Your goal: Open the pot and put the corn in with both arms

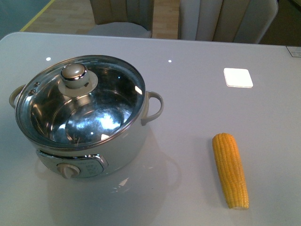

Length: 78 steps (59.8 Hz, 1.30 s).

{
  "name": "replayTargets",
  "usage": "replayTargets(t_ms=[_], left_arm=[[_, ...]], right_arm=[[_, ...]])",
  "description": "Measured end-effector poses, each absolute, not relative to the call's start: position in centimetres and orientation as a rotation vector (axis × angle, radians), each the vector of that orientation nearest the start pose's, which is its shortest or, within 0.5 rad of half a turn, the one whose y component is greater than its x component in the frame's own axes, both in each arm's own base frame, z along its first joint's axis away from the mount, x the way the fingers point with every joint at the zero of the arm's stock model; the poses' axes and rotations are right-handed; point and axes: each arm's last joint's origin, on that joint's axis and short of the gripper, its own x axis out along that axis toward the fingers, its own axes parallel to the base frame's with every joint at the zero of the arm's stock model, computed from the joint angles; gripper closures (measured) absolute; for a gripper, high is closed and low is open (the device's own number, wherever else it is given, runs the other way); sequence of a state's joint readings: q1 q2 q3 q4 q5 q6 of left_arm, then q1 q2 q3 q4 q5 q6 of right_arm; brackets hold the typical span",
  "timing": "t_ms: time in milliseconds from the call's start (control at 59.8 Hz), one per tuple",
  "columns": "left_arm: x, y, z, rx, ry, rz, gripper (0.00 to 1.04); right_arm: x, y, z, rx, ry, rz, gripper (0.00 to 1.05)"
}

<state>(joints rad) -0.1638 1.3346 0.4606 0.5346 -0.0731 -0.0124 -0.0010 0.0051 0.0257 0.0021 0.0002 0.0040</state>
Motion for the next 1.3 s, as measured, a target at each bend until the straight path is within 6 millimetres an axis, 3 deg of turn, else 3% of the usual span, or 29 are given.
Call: replayTargets(t_ms=[234,485,886,1220,1304], left_arm=[[29.9,-6.0,13.9,0.004,0.365,-0.083,0.07],[32.0,-7.5,10.3,0.006,0.376,-0.079,0.07],[31.5,-9.9,7.4,0.01,0.419,-0.132,0.07],[31.2,-10.3,6.6,-0.001,0.445,-0.121,0.07],[31.2,-10.3,6.6,-0.002,0.446,-0.12,0.18]], right_arm=[[9.6,0.0,17.2,0.004,-0.023,-0.001,0.09],[9.6,0.0,17.2,0.004,-0.023,-0.001,0.09],[9.6,0.0,17.2,0.004,-0.023,-0.001,0.09],[9.6,0.0,17.2,0.004,-0.023,-0.001,0.09],[9.6,0.0,17.2,0.004,-0.023,-0.001,0.09]])
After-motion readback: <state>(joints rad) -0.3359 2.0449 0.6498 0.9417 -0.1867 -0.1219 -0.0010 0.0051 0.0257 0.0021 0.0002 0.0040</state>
